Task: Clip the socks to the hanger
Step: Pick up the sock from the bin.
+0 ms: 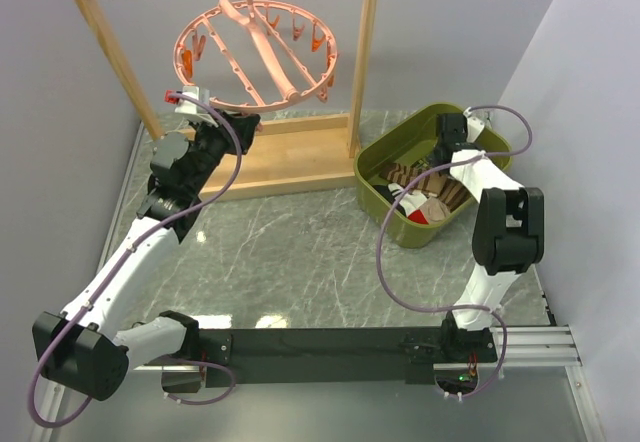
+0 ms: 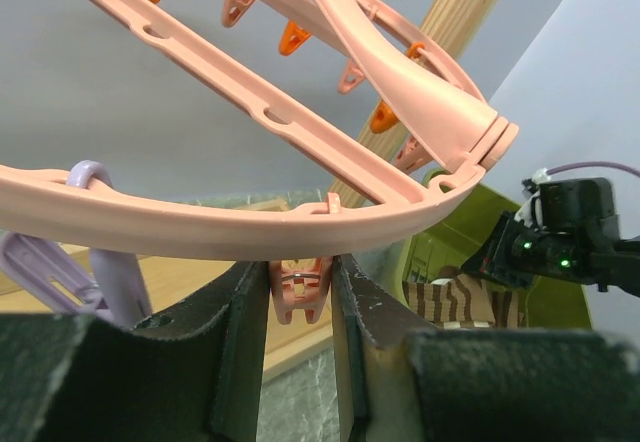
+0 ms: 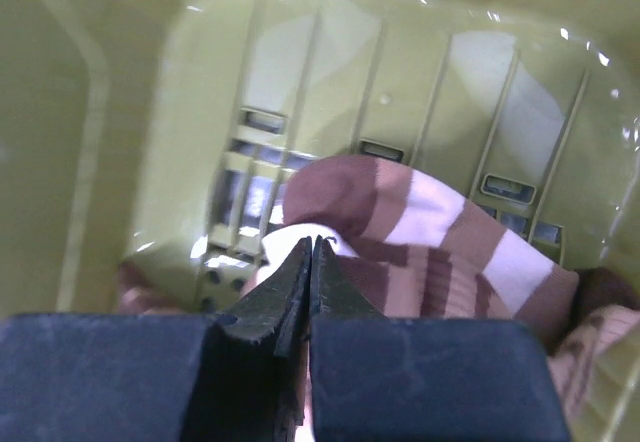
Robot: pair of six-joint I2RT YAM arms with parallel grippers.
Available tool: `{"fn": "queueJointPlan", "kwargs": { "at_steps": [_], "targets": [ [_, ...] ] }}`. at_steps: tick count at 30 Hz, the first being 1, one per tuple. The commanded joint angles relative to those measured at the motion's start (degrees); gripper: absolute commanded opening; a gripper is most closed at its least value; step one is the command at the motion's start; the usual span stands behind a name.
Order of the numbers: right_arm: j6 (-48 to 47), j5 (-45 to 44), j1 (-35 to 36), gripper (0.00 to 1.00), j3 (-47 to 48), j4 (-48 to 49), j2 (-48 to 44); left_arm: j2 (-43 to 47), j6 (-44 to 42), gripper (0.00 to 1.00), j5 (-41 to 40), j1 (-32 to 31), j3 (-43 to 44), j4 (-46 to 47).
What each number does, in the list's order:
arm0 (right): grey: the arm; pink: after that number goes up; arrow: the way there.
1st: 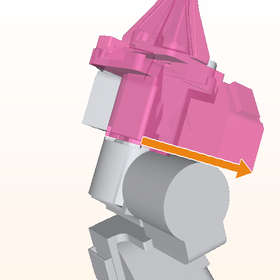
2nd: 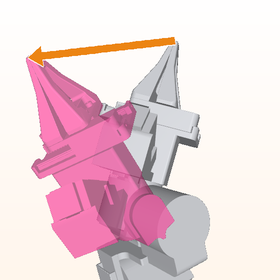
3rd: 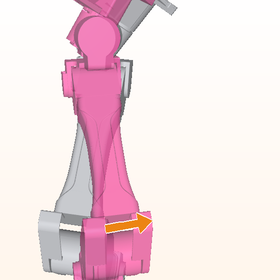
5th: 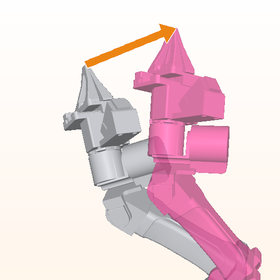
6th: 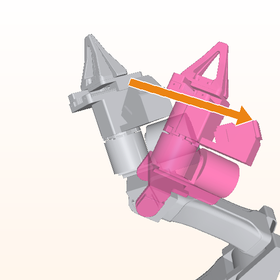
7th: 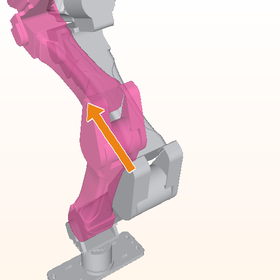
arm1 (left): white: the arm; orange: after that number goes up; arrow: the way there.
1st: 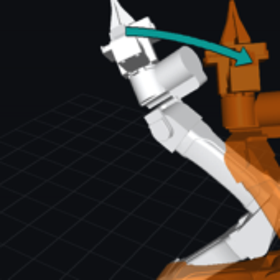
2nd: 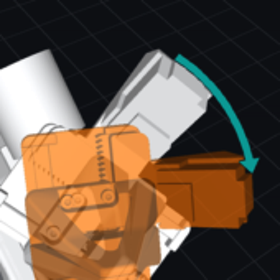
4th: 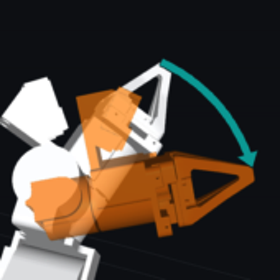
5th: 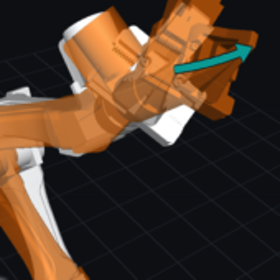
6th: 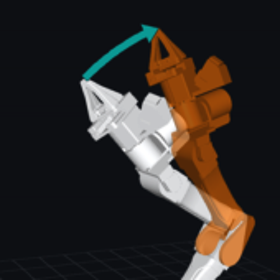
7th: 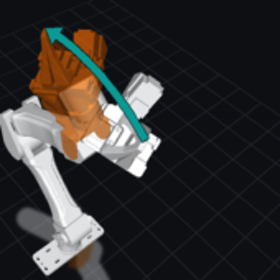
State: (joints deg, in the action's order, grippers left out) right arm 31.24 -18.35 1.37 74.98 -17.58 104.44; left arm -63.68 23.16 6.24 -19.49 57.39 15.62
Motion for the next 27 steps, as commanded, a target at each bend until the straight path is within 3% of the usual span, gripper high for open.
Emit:
{"fn": "queueJointPlan", "kwargs": {
  "at_steps": [1,15,23,27],
  "targets": [
    [-3.72,0.77,1.53,0.0,0.87,4.65,-8.97,2.07,-0.75,0.16,0.18,-0.2,-0.34,2.14],
    [-18.23,6.48,11.55,0.0,-5.72,12.05,-18.66,3.91,-0.04,0.16,-0.18,-0.29,-1.22,1.87],
    [-13.23,5.44,11.64,0.0,-6.52,8.99,-23.67,4.44,0.13,0.16,-0.44,-0.99,-1.49,1.87],
    [-10.42,9.02,9.63,0.0,-4.67,4.93,-24.72,4.44,0.05,0.17,-0.61,-1.34,-1.66,1.96]
  ]
}}
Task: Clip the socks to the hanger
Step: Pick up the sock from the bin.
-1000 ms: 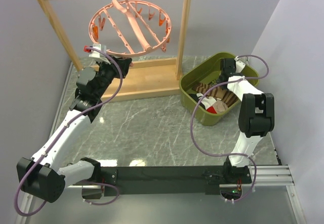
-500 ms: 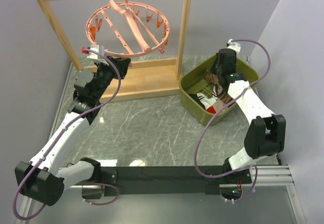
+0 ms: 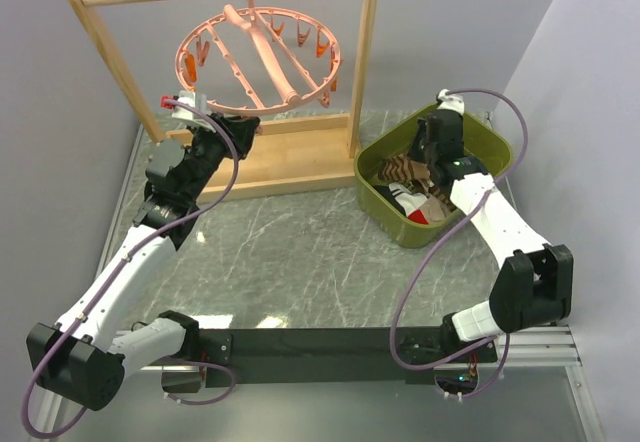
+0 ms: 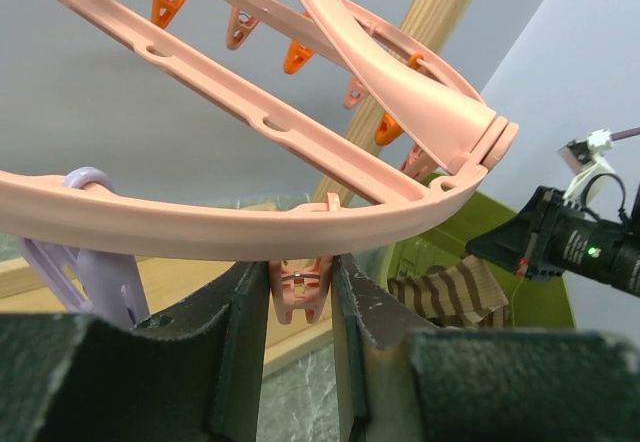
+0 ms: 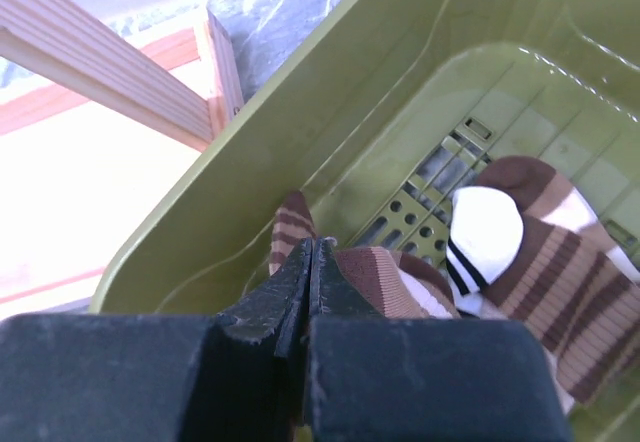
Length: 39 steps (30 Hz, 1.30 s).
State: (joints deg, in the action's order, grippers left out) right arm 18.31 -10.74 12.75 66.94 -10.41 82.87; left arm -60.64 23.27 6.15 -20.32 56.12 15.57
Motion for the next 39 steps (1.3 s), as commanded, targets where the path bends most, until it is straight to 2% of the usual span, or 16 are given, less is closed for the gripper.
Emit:
{"fn": "queueJointPlan", "kwargs": {
  "at_steps": [1,5,10,16,20,24,30,39],
  "targets": [
    [4.0,2.04,-2.2,0.0,3.55,-3.02,-3.24,1.32,-0.06,0.17,-0.61,-0.6,-0.31,1.83],
    [7.97,-3.04,-5.54,0.0,4.17,-8.03,-1.49,1.23,0.2,0.17,-0.35,-0.86,-0.39,1.83],
    [9.3,-1.21,-11.16,0.0,3.2,-6.29,3.6,1.67,0.11,0.17,-1.05,-1.48,-0.66,2.01],
    [7.8,-4.71,-11.52,0.0,8.9,-12.33,13.26,1.93,-0.24,0.17,-1.67,-1.66,-0.83,2.01],
    [8.41,-9.11,-11.96,0.0,9.7,-14.72,16.36,1.49,-0.5,0.17,-1.76,-1.66,-0.66,1.92],
    [7.81,-6.94,-14.06,0.0,8.21,-13.32,14.61,0.97,-0.68,0.17,-2.11,-1.66,-0.48,1.74],
    [1.83,5.02,-13.9,0.0,4.34,-1.29,5.31,0.88,-0.85,0.17,-2.29,-1.66,-0.4,1.65],
    [-2.14,9.69,-13.81,0.0,10.23,-3.99,-1.21,1.67,-0.59,0.18,-2.46,-1.74,-0.92,2.09]
  ]
}}
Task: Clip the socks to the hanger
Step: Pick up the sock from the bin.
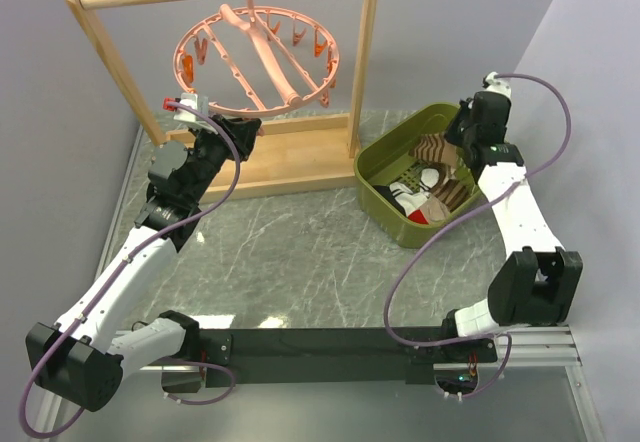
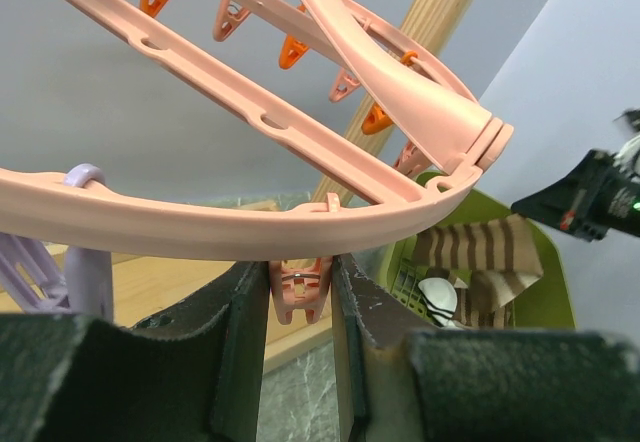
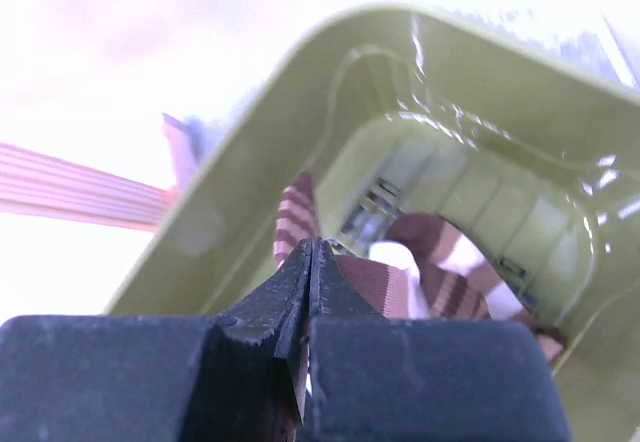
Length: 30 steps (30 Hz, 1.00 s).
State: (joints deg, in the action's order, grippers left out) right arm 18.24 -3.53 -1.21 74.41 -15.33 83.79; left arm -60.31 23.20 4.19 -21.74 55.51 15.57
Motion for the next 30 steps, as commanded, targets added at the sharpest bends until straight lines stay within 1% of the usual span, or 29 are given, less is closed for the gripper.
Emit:
{"fn": "queueJointPlan", "kwargs": {
  "at_steps": [1,5,6,8,11,12,16,19,20,23,24,27,30],
  "targets": [
    [-2.07,3.35,0.33,0.0,2.84,0.14,-2.57,1.43,-0.53,0.18,-0.67,-0.32,-0.31,1.83],
    [-3.73,5.11,0.95,0.0,-0.22,1.0,-5.3,1.95,-0.53,0.18,-0.93,-0.5,-0.57,1.92],
    [-5.04,5.2,3.04,0.0,-1.62,1.62,-6.26,2.04,-0.61,0.18,-0.93,-0.59,-0.57,1.92],
    [-6.28,6.16,3.85,0.0,-2.51,1.45,-6.36,2.04,-0.53,0.18,-0.93,-0.76,-0.66,1.92],
    [-6.2,9.31,5.43,0.0,-2.78,-0.31,-4.08,2.04,-0.44,0.18,-0.67,-0.94,-0.66,2.09],
    [-6.2,9.77,7.08,0.0,-3.04,-0.92,-3.29,2.04,-0.52,0.18,-0.58,-1.03,-0.57,2.01],
    [-6.55,7.49,11.57,0.0,-2.17,-4.43,1.1,2.04,-0.7,0.18,-0.76,-1.38,-0.22,1.65],
    [-4.01,4.33,13.07,0.0,-1.2,-8.91,4.36,2.39,-1.05,0.18,-1.28,-1.55,-0.22,1.3],
    [-2.44,3.8,13.08,0.0,-1.46,-9.45,4.71,2.39,-1.23,0.18,-1.37,-1.64,-0.14,1.3],
    [0.3,-1.38,12.38,0.0,-3.39,-9.28,3.15,2.31,-1.23,0.18,-1.55,-1.73,-0.31,1.3],
    [0.91,-4.79,11.94,0.0,-3.83,-9.02,2.61,2.22,-1.23,0.18,-1.55,-1.82,-0.22,1.3],
    [2.76,-7.89,8.26,0.0,-2.79,-9.1,2.08,1.87,-1.05,0.18,-1.2,-1.82,-0.22,1.48],
    [2.94,-8.68,3.95,0.0,-0.16,-9.71,4.8,1.6,-0.7,0.18,-0.93,-1.9,-0.49,2.0]
  ]
}}
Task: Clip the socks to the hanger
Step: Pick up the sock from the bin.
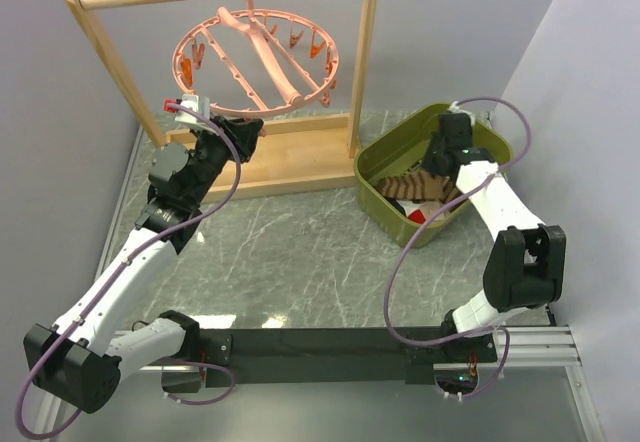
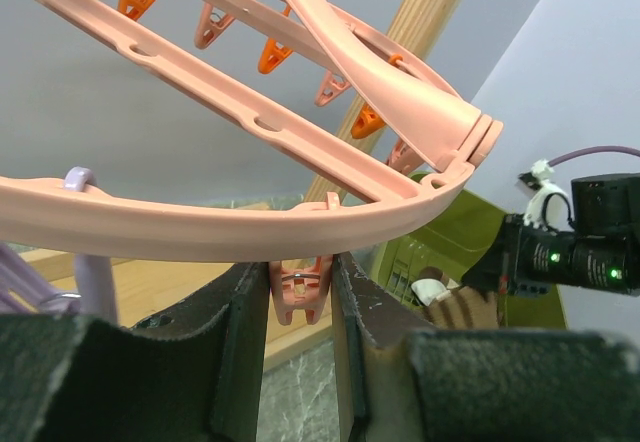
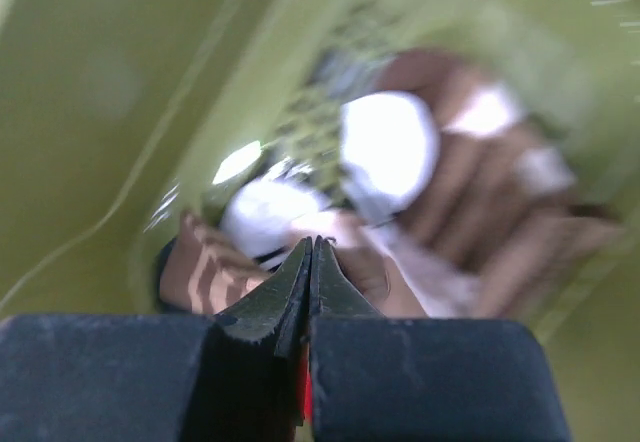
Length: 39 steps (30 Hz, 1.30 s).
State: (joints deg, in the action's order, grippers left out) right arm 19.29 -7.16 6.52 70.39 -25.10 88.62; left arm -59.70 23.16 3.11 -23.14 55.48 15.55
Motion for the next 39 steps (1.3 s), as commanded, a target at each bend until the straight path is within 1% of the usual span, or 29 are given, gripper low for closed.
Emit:
{"fn": "queueJointPlan", "kwargs": {
  "at_steps": [1,5,6,8,10,12,13,14,15,16,17,19,20,23,25,28,29,30,34,36,39],
  "targets": [
    [1.63,-5.84,-4.23,0.0,4.66,-0.38,1.11,1.08,-0.66,0.18,0.22,-0.51,-0.38,1.94],
    [0.14,-10.76,-5.2,0.0,7.48,-2.49,7.86,1.34,-1.1,0.18,-0.65,-0.59,-0.55,1.76],
    [0.22,-10.86,-5.82,0.0,7.74,-2.76,8.84,1.34,-1.1,0.18,-0.65,-0.59,-0.64,1.85],
    [1.36,-10.25,-6.26,0.0,8.18,-3.2,11.74,1.26,-1.18,0.18,-0.65,-0.59,-0.47,1.76],
    [1.8,-7.44,-8.97,0.0,8.97,-3.37,13.24,1.08,-1.27,0.18,-0.48,-0.59,-0.2,1.5],
    [1.63,-4.9,-9.69,0.02,10.11,-3.55,14.12,0.73,-1.36,0.18,-0.57,-0.68,-0.11,1.24],
    [0.15,-4.19,-9.86,0.08,10.55,-3.72,14.13,0.64,-1.45,0.18,-0.57,-0.68,-0.03,1.15],
    [-0.91,-3.31,-9.78,0.23,11.08,-3.73,13.6,0.73,-1.54,0.18,-0.57,-0.77,0.06,1.15],
    [-1.96,-0.69,-9.78,0.3,12.13,-3.81,13.08,0.64,-1.62,0.18,-0.74,-0.68,-0.02,1.15],
    [-3.45,0.81,-9.78,0.36,12.57,-3.81,12.37,0.73,-1.62,0.18,-0.83,-0.68,-0.02,1.24],
    [-5.99,2.57,-9.78,0.49,13.36,-3.9,10.71,0.73,-1.71,0.18,-0.83,-0.68,-0.11,1.32],
    [-8.2,6.53,-9.78,0.58,13.72,-3.29,7.82,0.55,-1.63,0.18,-0.83,-0.68,-0.11,1.41],
    [-8.48,7.33,-9.69,0.65,13.72,-3.02,7.01,0.46,-1.62,0.18,-0.74,-0.68,-0.11,1.41],
    [-8.92,13.46,-9.08,0.68,11.54,-1.18,4.56,0.2,-1.36,0.18,-0.48,-0.68,-0.38,1.68],
    [-9.7,13.49,-6.8,0.69,10.12,-0.74,3.84,0.03,-1.27,0.18,-0.48,-0.68,-0.29,1.85],
    [-12.42,8.85,-0.74,0.69,7.57,-1.53,4.89,-0.15,-1.27,0.18,-0.39,-0.68,-0.2,1.68],
    [-12.87,3.43,0.41,0.69,6.52,-1.62,5.77,-0.06,-1.45,0.18,-0.48,-0.68,-0.2,1.85],
    [-13.05,1.2,2.07,0.68,6.6,-2.57,6.73,-0.15,-1.36,0.18,-0.48,-0.68,-0.37,1.85],
    [-10.25,-5.14,2.79,0.66,9.06,-6.97,13.58,-0.15,-1.62,0.18,-0.74,-0.77,-0.11,1.41],
    [-9.1,-6.98,2.71,0.65,9.59,-7.68,14.47,-0.06,-1.8,0.18,-1.0,-0.77,-0.2,1.5],
    [-8.22,-7.35,2.7,0.64,9.42,-7.94,15.0,0.02,-1.97,0.18,-1.27,-0.77,-0.29,1.59]
  ]
}}
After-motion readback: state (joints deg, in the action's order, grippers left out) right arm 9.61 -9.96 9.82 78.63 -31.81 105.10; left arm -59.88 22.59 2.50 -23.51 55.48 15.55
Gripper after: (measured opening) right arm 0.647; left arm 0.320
